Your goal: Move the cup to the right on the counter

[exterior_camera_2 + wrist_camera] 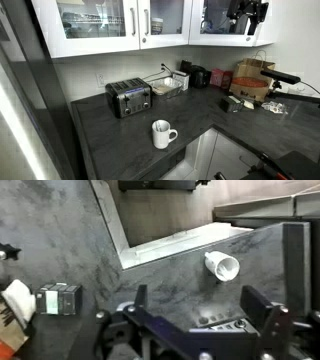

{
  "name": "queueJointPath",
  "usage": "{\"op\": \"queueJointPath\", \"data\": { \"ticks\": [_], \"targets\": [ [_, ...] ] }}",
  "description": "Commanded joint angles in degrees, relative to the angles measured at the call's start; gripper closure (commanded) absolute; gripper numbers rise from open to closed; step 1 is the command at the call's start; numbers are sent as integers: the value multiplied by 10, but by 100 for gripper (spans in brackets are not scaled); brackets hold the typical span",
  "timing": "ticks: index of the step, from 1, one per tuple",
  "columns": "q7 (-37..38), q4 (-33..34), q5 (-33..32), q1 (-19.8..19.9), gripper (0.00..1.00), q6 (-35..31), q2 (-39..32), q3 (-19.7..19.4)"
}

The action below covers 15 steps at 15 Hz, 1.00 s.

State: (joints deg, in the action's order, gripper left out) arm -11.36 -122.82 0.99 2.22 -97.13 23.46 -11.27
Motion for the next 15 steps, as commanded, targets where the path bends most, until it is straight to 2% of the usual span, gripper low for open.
{"op": "queueJointPath", "data": {
  "ticks": [1, 11, 15],
  "targets": [
    [-3, 1, 4, 11, 0, 1, -1, 9],
    [-7, 4, 1, 7, 0, -3, -11, 13],
    [31, 7, -2, -10, 0, -78, -79, 56]
  ]
}}
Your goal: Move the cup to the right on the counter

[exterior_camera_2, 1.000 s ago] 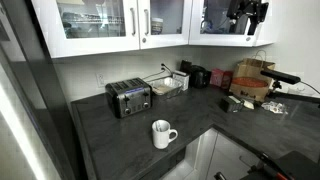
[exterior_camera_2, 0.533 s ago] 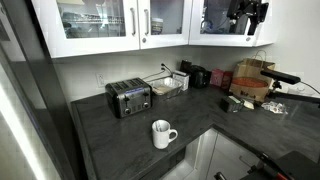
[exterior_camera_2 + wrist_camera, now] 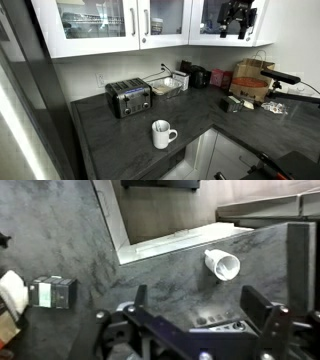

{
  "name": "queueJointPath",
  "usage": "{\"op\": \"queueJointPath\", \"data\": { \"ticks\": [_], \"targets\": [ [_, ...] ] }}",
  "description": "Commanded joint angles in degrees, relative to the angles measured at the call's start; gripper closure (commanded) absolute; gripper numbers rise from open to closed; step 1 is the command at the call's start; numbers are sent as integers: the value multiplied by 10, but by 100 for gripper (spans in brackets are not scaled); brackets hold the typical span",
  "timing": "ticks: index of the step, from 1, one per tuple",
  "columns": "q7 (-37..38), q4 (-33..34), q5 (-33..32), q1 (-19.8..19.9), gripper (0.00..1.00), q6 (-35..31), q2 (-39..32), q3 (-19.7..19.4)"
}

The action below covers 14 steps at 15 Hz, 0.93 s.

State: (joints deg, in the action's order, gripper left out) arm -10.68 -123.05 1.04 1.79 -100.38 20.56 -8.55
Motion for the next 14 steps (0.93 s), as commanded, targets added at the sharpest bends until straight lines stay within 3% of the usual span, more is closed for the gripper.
{"op": "queueJointPath", "data": {
  "ticks": [1, 3, 7, 14],
  "targets": [
    [36, 12, 7, -13, 0, -73, -80, 40],
    [64, 16, 23, -26, 0, -148, -143, 65],
    [64, 47, 36, -41, 0, -211, -278, 94],
    [23, 149, 17, -44, 0, -168, -474, 123]
  ]
}}
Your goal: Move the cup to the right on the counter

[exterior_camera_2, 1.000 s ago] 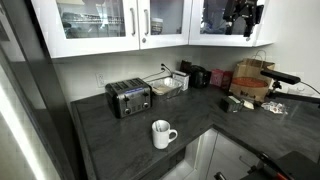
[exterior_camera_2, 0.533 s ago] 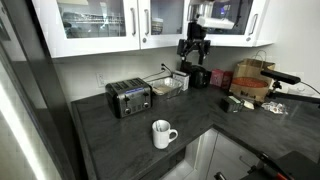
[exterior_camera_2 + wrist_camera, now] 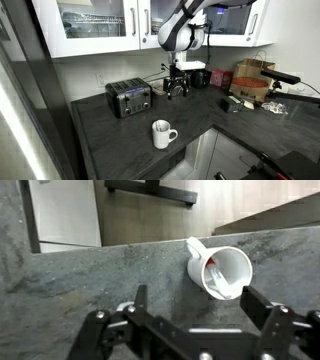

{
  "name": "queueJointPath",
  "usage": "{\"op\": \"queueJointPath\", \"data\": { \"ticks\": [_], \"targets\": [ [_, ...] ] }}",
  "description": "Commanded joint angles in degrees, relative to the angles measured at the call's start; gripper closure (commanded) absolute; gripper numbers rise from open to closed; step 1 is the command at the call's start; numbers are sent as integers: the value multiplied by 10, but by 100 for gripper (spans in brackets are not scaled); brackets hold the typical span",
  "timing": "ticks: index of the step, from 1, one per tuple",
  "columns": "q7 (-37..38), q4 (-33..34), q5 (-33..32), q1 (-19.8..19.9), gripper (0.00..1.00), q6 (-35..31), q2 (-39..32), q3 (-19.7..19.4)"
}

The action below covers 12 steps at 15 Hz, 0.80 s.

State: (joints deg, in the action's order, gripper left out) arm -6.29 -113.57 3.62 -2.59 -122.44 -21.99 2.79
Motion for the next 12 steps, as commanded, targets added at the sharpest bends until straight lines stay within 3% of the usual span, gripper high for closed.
{"op": "queueJointPath", "data": {
  "ticks": [1, 7, 12],
  "targets": [
    [-4, 15, -3, 1, 0, 8, -23, 8],
    [-11, 50, -6, 1, 0, 30, -53, 11],
    [-83, 8, -2, 17, 0, -76, -61, 22]
  ]
}}
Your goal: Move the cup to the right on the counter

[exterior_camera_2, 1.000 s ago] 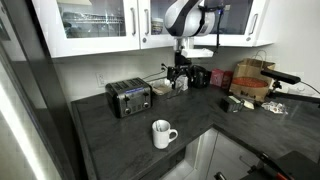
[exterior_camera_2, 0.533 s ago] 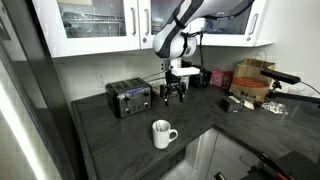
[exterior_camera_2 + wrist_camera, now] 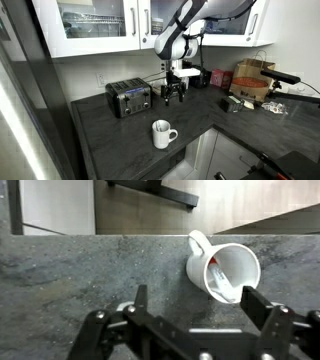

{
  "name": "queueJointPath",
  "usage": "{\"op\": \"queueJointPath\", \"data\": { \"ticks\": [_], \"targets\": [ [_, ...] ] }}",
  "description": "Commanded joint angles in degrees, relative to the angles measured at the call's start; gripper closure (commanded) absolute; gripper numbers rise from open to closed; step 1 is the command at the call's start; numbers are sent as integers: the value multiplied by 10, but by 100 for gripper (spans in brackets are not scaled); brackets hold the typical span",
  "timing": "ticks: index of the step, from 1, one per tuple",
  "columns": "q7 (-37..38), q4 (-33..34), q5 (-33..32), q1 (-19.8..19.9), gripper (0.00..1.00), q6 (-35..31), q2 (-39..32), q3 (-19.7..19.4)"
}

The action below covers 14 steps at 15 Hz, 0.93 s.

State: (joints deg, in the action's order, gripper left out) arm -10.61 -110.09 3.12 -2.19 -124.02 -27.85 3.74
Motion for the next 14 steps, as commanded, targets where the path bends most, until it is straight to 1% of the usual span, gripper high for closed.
{"op": "queueJointPath", "data": {
  "ticks": [1, 3, 5, 7, 12, 13, 14],
  "targets": [
    [-55, -39, -1, 14, 0, -91, -6, 14],
    [-75, -55, 8, 18, 0, -141, -21, 25],
    [-90, -64, 8, 19, 0, -173, -36, 39],
    [-106, -65, 11, 25, 0, -179, -53, 56],
    [-127, -50, 11, 33, 0, -166, -89, 75],
    [-133, -43, 9, 35, 5, -166, -99, 77],
    [-130, -36, 5, 33, 17, -166, -107, 74]
  ]
}}
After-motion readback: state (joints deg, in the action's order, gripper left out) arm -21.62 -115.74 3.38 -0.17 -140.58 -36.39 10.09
